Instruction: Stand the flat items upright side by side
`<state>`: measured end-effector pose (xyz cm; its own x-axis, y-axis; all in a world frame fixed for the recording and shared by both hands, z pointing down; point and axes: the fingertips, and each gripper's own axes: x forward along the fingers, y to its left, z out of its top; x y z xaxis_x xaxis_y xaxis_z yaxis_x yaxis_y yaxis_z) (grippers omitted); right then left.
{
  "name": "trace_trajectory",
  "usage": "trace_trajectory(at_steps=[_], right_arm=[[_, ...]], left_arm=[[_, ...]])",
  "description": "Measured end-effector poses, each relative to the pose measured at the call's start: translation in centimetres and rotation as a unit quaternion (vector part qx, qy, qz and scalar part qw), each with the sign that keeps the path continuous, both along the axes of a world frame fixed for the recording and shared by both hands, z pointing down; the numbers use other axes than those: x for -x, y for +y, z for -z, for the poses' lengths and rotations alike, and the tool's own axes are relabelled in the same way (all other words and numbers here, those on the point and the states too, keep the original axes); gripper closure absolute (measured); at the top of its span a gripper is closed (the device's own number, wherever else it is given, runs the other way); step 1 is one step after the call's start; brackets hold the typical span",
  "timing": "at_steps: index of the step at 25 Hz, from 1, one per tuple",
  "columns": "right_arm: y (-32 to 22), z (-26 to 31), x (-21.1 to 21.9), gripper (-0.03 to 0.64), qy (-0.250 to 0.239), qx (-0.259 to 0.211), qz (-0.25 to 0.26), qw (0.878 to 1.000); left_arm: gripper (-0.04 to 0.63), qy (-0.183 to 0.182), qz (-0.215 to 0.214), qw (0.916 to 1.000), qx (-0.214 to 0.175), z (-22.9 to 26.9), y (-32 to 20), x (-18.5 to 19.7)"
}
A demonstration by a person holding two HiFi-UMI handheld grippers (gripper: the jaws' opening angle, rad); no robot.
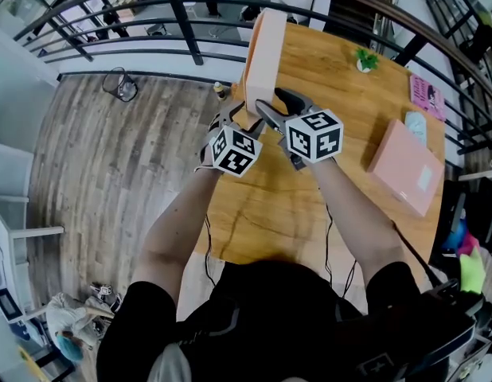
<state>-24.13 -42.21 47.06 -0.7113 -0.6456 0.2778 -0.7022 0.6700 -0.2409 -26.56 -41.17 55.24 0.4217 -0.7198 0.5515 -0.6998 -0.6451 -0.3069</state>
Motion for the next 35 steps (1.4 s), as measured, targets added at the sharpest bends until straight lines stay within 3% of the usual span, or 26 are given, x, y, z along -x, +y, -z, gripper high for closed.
trace_trajectory(at_steps=[3,8,13,19,28,35], right_arm=[[0.3,0.4,-0.5,0.36,0.007,-0.005,0.007,1.0],[2.5,1.6,-3.1,0.345,0.007,-0.016,0.02,1.0],[5.3,4.4,-7.7,0.345,0.002,-0.043,0.004,0.999],[10.2,8.6,-14.3,0.347,0.008,-0.086,-0.015,0.996],[19.0,10.3,-32.2,0.345,0.025,-0.09,-0.14,0.986],[25.9,10.1,-47.3,0.345,0.027,-0.076,-0.256,0.963]], left_arm=[[0.321,0.006,-0.002,0.9999,0.014,-0.7,0.8,0.0],[0.319,0.083,0.029,0.9944,0.059,-0.5,4.5,0.7],[0.319,0.11,0.037,0.9923,0.044,1.5,7.4,0.4],[0.319,0.146,0.01,0.989,0.022,5.9,9.9,-3.6],[0.321,0.18,-0.064,0.981,0.031,9.3,14.3,-14.7],[0.321,0.168,-0.133,0.9759,0.042,9.6,17.1,-24.8]])
